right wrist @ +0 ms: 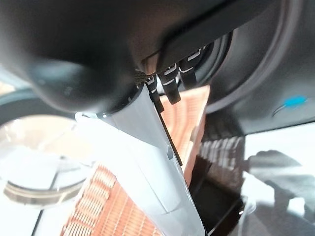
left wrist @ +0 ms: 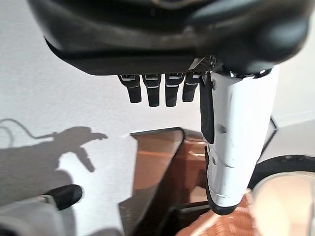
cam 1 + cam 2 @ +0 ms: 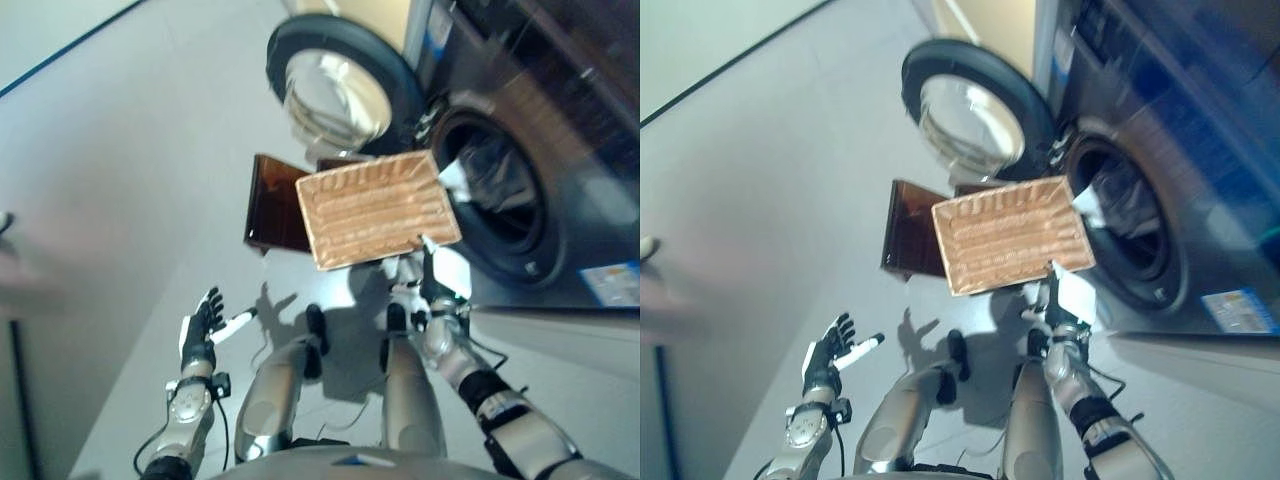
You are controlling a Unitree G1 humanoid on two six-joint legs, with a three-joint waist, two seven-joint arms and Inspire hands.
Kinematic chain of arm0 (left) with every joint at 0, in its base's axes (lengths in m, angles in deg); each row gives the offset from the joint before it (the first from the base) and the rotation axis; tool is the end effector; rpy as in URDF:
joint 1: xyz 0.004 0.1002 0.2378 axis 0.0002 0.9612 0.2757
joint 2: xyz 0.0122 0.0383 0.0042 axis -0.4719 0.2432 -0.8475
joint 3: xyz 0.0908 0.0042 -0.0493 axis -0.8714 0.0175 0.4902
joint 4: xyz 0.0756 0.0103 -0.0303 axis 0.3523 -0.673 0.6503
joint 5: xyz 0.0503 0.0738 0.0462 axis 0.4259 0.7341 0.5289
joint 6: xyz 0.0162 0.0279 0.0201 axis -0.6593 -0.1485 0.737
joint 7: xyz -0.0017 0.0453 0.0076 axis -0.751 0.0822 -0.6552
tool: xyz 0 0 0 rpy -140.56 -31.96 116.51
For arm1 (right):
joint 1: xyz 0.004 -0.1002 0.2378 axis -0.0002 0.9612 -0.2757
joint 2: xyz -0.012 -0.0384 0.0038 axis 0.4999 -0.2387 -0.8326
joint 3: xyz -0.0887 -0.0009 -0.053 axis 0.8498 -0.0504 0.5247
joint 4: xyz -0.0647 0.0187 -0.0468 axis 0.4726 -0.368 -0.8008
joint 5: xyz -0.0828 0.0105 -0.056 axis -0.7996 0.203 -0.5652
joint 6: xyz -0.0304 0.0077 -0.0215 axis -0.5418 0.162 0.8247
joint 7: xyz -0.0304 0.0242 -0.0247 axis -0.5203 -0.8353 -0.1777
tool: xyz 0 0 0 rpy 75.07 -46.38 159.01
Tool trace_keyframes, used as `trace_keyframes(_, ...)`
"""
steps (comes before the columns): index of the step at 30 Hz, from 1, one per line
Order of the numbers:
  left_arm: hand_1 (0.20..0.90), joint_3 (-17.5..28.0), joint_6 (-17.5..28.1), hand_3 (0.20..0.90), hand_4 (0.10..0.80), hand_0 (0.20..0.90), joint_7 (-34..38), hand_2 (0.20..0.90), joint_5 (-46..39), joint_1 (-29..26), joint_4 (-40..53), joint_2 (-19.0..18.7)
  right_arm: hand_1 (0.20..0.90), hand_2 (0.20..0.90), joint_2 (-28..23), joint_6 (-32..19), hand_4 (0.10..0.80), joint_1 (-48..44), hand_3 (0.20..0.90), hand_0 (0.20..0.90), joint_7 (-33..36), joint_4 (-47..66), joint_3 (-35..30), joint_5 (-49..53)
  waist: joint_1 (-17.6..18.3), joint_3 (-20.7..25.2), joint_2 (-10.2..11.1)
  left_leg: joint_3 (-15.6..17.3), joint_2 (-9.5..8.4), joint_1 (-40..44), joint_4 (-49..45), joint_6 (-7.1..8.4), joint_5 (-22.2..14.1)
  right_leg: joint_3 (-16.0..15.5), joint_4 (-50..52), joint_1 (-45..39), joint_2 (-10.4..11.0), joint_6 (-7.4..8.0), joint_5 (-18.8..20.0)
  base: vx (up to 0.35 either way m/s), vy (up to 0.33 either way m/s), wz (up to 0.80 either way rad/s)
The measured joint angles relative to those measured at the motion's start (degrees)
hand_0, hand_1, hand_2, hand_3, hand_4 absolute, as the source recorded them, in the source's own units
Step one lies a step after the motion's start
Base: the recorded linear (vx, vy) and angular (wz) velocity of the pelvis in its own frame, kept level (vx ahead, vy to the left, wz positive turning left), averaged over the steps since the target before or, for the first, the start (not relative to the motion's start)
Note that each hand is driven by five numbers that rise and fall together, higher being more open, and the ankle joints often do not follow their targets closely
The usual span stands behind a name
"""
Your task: Pick up the clothes and place them into the washing machine
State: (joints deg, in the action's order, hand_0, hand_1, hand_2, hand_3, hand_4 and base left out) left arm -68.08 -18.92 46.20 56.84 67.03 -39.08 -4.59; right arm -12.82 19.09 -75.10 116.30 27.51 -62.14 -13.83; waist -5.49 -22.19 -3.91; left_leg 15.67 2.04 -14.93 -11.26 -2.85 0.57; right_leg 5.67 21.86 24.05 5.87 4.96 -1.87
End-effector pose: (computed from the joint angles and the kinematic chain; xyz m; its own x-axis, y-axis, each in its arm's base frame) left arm 0.1218 0.2025 -0.0798 0.8048 0.3315 -0.4923 -0.2777 0.9434 0.1813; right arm 0.2040 -0.1994 -0.0556 0.9367 -0.3126 -0.1579 0.0066 0.4665 -0.8845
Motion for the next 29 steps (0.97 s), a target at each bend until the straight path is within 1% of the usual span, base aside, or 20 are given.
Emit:
trace_keyframes(1,0.9,0.46,-0.34,0.9,0.8,0.9,0.14,0.9,1.51,-1.12,-2.72,0.14,0.9,0.9,-0.17,-0.05,0.8,0.49,0.9,0.9,-1.1,-0.91,-0.37,0.28,0.02,0.17,0.09,-0.07,0.19,1.16,0.33,0.0,0.01,-0.5,-0.8,-1.47,0.0,-0.25,0.37,0.052,-0.038,0.04)
trace_keyframes(4,0.9,1.49,-1.0,0.9,0.8,0.9,2.15,0.9,3.93,-2.7,-9.12,0.92,0.9,0.9,0.48,-1.21,0.8,1.76,0.9,0.9,-2.31,-3.51,-0.61,1.22,0.74,1.11,0.15,-0.25,0.47,4.1,0.92,0.21,-0.14,-1.08,-2.46,-4.95,-0.23,-0.34,0.71,0.135,-0.045,0.0)
trace_keyframes(5,0.9,1.78,-1.81,0.9,0.8,0.9,2.64,0.9,5.44,-4.08,-13.34,0.96,0.9,0.9,1.53,-1.9,0.8,3.08,0.9,0.9,-3.26,-5.53,-0.56,1.85,1.55,2.1,0.41,-0.35,0.51,6.15,1.7,0.48,-0.01,-1.38,-3.61,-7.09,-0.33,-0.36,0.7,0.148,-0.03,0.03)
trace_keyframes(6,0.9,2.43,-2.04,0.9,0.8,0.9,2.7,0.9,6.14,-4.22,-15.61,1.1,0.9,0.9,2.2,-2.13,0.8,3.35,0.9,0.9,-3.77,-6.58,-0.56,2.33,1.51,2.57,0.43,-0.34,0.67,7.24,2.25,0.51,0.01,-1.74,-4.26,-8.53,-0.42,-0.33,0.75,0.076,-0.014,-0.02)
trace_keyframes(7,0.9,3.46,-3.08,0.9,0.8,0.9,3.14,0.9,6.92,-4.17,-17.98,1.16,0.9,0.9,3.6,-2.78,0.8,5.05,0.9,0.9,-4.67,-7.96,-0.66,2.93,1.8,3.96,1.2,-0.18,0.78,9.11,2.82,0.74,-0.16,-1.8,-4.9,-10.25,-0.59,-0.48,0.63,0.105,-0.01,-0.07)
trace_keyframes(8,0.9,4.0,-3.43,0.9,0.8,0.9,3.47,0.9,7.73,-3.35,-18.99,0.92,0.9,0.9,4.84,-2.79,0.8,6.53,0.9,0.9,-5.29,-8.85,-0.36,3.4,1.64,5.99,2.05,-0.12,0.9,9.62,3.23,1.01,-0.41,-1.75,-5.26,-10.71,-0.79,-0.63,0.5,0.069,-0.001,-0.11)
trace_keyframes(9,0.9,4.05,-3.46,0.9,0.8,0.9,3.62,0.9,8.08,-3.19,-19.23,0.78,0.9,0.9,5.34,-2.91,0.8,7.25,0.9,0.9,-5.61,-9.32,-0.39,3.47,1.87,7.04,2.55,-0.13,0.91,9.68,3.49,1.01,-0.52,-1.8,-5.44,-10.83,-0.81,-0.62,0.47,0.12,-0.004,0.0)
trace_keyframes(11,0.9,4.07,-4.28,0.9,0.8,0.9,3.74,0.9,10.09,-3.41,-21.99,0.86,0.9,0.9,6.32,-2.71,0.8,9.22,0.9,0.9,-7.12,-12.09,-0.32,3.66,2.51,8.36,3.53,-0.15,0.97,12.32,4.39,1.07,-0.5,-2.18,-6.77,-13.79,-0.83,-0.57,0.52,0.106,0.002,0.04)
trace_keyframes(13,0.9,4.13,-4.72,0.9,0.8,0.9,3.71,0.9,10.24,-2.99,-23.55,0.82,0.9,0.9,6.75,-2.77,0.8,11.26,0.9,0.9,-7.76,-12.19,-0.37,3.88,3.27,10.48,4.39,-0.14,0.94,13.77,5.36,0.89,-0.77,-2.33,-7.85,-15.24,-0.86,-0.5,0.56,0.095,0.005,-0.02)
trace_keyframes(14,0.9,4.15,-4.83,0.9,0.8,0.9,3.71,0.9,10.28,-2.72,-24.11,0.83,0.9,0.9,6.8,-2.75,0.8,11.83,0.9,0.9,-8.09,-12.2,-0.35,3.88,3.19,10.96,4.43,-0.12,0.97,14.3,5.77,0.89,-0.76,-2.45,-8.27,-15.75,-0.87,-0.4,0.63,0.068,0.001,-0.09)
trace_keyframes(15,0.9,4.17,-5.22,0.9,0.8,0.9,3.67,0.9,10.63,-2.22,-25.14,0.83,0.9,0.9,6.97,-3.01,0.8,12.89,0.9,0.9,-8.56,-13.18,-0.34,3.86,3.36,12.86,4.9,0.07,0.99,14.95,6.43,0.87,-0.78,-2.67,-8.67,-16.11,-0.8,-0.32,0.67,0.087,0.008,-0.06)
trace_keyframes(17,0.9,4.14,-5.63,0.9,0.8,0.9,3.53,0.9,10.92,-1.54,-25.53,0.84,0.9,0.9,7.0,-2.64,0.8,13.79,0.9,0.9,-9.12,-14.15,-0.93,4.07,3.57,14.17,5.28,0.01,1.07,16.2,7.13,0.93,-0.74,-3.24,-9.67,-17.58,-0.77,-0.19,0.85,0.093,0.017,-0.03)
trace_keyframes(20,0.9,4.55,-6.75,0.9,0.8,0.9,2.54,0.9,11.21,-0.1,-26.84,0.94,0.9,0.9,7.1,-2.67,0.8,16.07,0.9,0.9,-10.34,-15.7,-2.19,4.14,3.91,17.76,5.08,0.04,1.02,17.91,9.74,1.4,-0.41,-3.45,-11.44,-18.93,-0.99,-0.07,1.01,0.025,0.011,0.0)
trace_keyframes(22,0.9,4.71,-7.11,0.9,0.8,0.9,1.6,0.9,11.21,0.38,-27.72,0.96,0.9,0.9,7.11,-2.66,0.8,16.44,0.9,0.9,-11.79,-16.73,-2.43,4.64,3.93,18.65,4.85,0.06,0.95,19.88,11.47,1.64,-0.19,-3.46,-13.27,-21.03,-1.22,-0.05,1.57,0.014,0.006,-0.02)
trace_keyframes(25,0.9,5.5,-8.04,0.9,0.8,0.9,0.58,0.9,11.18,1.34,-27.96,0.99,0.9,0.9,6.9,-2.65,0.8,16.85,0.9,0.9,-13.71,-17.5,-2.48,4.66,4.27,20.61,4.6,0.06,0.95,20.64,12.9,1.79,-0.03,-3.35,-14.64,-21.75,-1.42,-0.06,1.89,-0.021,-0.002,-0.04)
trace_keyframes(26,0.9,5.56,-8.1,0.9,0.8,0.9,0.46,0.9,11.13,1.52,-27.98,0.95,0.9,0.9,6.93,-2.61,0.8,17.04,0.9,0.9,-14.01,-17.73,-2.48,4.66,4.28,21.58,4.81,0.06,0.92,20.79,13.68,1.99,0.18,-3.36,-15.32,-21.82,-1.49,-0.1,2.19,0.0,0.0,0.0)
trace_keyframes(27,0.9,5.54,-8.16,0.9,0.8,0.9,0.36,0.9,11.11,1.51,-28.04,0.99,0.9,0.9,6.81,-2.62,0.8,17.04,0.9,0.9,-14.81,-17.73,-2.47,4.62,4.25,21.88,4.69,0.05,0.96,20.93,14.19,1.85,1.01,-3.31,-15.82,-21.95,-1.68,-0.11,2.51,0.0,0.0,0.0)
trace_keyframes(29,0.9,5.53,-8.52,0.9,0.8,0.9,-0.25,0.9,11.11,1.52,-28.34,0.99,0.9,0.9,6.77,-2.59,0.8,17.2,0.9,0.9,-15.6,-17.76,-2.47,4.59,4.34,22.11,4.55,0.08,1.01,21.69,15.08,1.86,1.39,-3.32,-16.96,-22.87,-1.87,-0.22,2.8,0.0,0.0,0.0)
